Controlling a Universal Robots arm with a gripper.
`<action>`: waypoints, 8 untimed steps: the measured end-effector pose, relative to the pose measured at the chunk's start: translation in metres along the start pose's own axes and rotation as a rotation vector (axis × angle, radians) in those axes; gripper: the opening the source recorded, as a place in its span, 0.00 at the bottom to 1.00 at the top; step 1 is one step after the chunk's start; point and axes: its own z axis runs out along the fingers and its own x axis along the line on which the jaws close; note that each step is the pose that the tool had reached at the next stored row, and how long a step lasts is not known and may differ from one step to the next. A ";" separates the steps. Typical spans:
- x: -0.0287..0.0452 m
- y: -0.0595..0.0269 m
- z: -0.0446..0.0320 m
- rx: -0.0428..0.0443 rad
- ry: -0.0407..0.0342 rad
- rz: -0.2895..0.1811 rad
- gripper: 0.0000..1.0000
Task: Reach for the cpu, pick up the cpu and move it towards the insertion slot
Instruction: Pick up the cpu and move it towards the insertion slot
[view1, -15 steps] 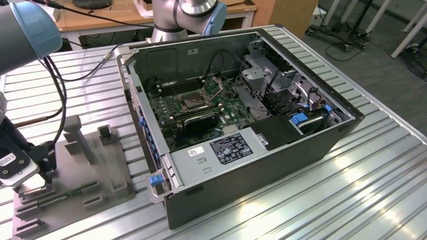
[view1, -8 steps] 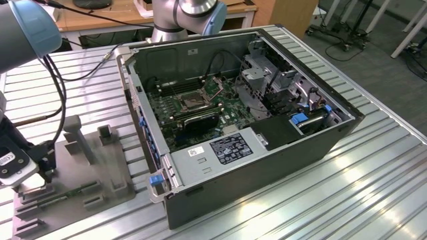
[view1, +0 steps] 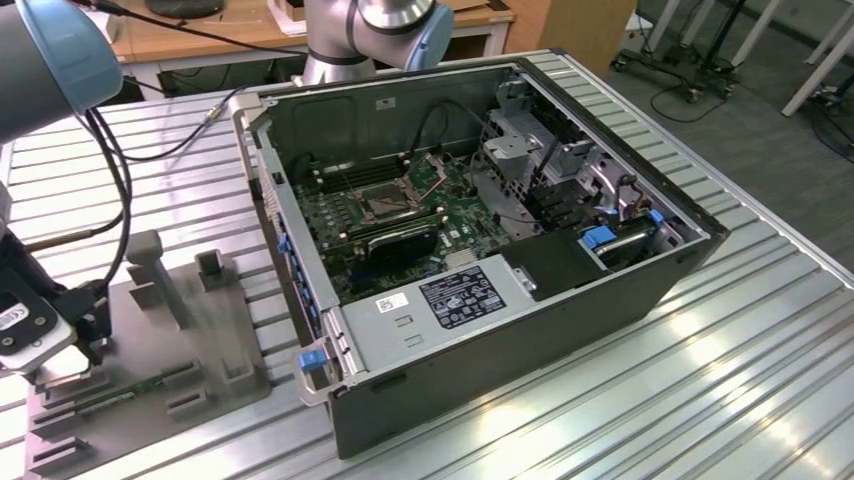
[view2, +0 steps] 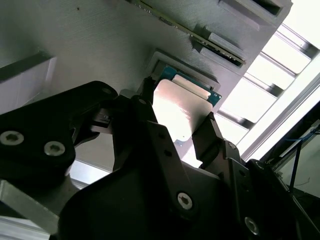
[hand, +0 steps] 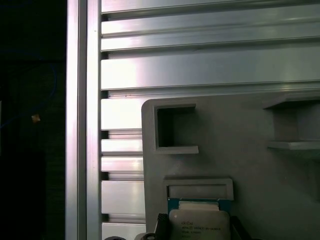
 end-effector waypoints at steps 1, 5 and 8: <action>0.0000 0.0000 -0.0002 0.0000 0.0000 0.000 0.55; 0.0000 0.0000 -0.0012 0.0000 0.0000 0.000 0.55; 0.0000 0.0000 -0.0022 0.0001 0.0002 0.000 0.55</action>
